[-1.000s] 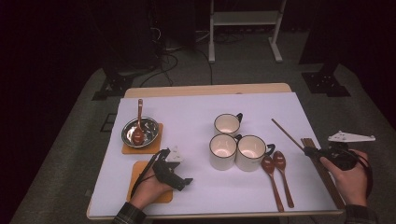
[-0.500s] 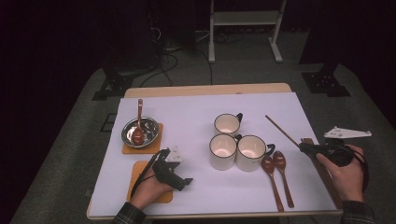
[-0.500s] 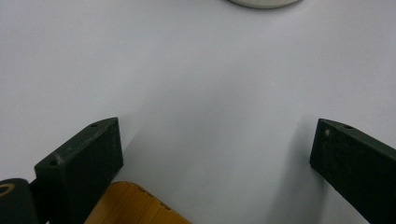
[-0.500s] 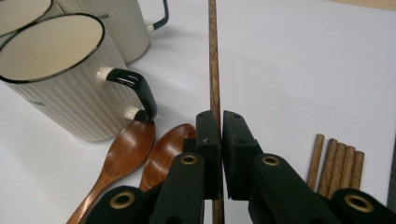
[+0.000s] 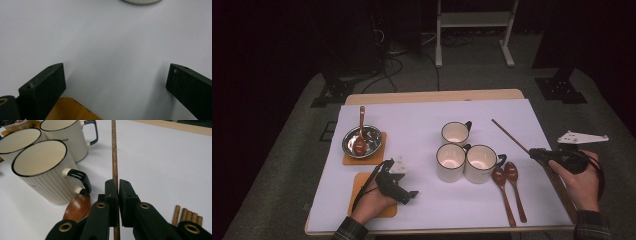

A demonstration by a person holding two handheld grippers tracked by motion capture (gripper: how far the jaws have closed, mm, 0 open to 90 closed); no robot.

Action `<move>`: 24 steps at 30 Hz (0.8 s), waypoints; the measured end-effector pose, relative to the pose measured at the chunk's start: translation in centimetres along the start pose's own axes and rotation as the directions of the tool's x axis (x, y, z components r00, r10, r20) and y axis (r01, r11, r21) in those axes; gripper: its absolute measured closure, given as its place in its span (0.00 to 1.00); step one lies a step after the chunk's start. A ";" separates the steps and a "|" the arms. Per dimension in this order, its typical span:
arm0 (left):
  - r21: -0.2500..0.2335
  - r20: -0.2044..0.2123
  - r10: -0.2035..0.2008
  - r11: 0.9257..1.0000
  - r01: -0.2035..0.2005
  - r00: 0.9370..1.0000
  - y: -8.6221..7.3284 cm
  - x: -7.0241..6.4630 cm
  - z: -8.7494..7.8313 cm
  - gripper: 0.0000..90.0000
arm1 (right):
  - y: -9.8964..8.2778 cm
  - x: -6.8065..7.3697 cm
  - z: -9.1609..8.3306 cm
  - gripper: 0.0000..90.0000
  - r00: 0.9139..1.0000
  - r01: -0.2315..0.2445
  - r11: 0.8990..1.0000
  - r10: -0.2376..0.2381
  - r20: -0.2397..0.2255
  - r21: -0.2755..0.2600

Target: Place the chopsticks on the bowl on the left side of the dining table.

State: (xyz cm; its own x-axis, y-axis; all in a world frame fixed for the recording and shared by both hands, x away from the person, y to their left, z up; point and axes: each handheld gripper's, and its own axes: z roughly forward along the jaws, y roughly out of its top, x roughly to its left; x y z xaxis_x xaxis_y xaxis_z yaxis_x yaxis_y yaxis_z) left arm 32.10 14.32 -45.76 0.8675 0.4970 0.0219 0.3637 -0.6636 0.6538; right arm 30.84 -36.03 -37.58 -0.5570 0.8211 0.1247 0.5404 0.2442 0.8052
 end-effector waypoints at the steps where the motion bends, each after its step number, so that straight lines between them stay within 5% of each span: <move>1: 0.000 0.000 0.000 1.000 0.000 1.000 0.0 0.0 0.0 0.02 | 0.1 0.0 0.0 0.95 1.000 0.001 1.000 -0.001 -0.003 0.000; 24: 0.000 0.000 0.000 1.000 0.000 1.000 0.0 0.0 0.0 0.02 | 2.4 1.2 1.0 0.95 0.992 0.066 0.998 -0.067 -0.110 -0.019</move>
State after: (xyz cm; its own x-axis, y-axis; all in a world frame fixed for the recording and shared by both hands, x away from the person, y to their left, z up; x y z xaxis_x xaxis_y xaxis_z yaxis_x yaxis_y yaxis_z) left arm 32.09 14.32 -45.76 0.8676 0.4968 0.0221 0.3635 -0.6639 0.6536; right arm 32.09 -33.96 -36.08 -0.6580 0.7411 0.1332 0.4908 0.2880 0.8223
